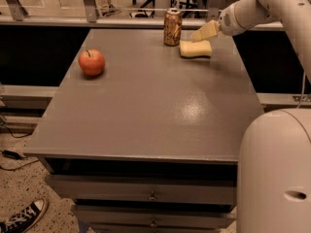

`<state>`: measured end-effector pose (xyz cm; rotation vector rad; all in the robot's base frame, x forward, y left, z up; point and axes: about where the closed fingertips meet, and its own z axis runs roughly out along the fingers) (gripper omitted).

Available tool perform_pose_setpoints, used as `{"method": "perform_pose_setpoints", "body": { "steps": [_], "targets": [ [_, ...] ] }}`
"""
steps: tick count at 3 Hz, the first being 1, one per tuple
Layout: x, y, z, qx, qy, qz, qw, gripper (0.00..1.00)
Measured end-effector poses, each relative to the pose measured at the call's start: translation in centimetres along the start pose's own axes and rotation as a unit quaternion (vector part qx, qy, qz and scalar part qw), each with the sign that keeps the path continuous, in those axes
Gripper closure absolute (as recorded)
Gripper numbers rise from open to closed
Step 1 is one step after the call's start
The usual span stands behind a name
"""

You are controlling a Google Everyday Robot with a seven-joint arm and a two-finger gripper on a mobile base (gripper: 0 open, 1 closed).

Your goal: Move sponge near orange can

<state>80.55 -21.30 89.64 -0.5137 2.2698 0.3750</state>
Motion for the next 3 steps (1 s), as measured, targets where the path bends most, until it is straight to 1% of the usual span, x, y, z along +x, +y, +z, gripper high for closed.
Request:
{"method": "perform_pose_setpoints", "body": {
  "steps": [1,2,3],
  "targets": [
    [-0.8,0.9,-1.4,-0.011,-0.017,-0.013,0.9997,0.00],
    [-2.0,2.6,-6.6,-0.017,-0.046,-0.047,0.9977,0.00],
    [-2.6,4.0,-11.4,-0.014,-0.070,-0.070,0.9950,0.00]
  ]
}}
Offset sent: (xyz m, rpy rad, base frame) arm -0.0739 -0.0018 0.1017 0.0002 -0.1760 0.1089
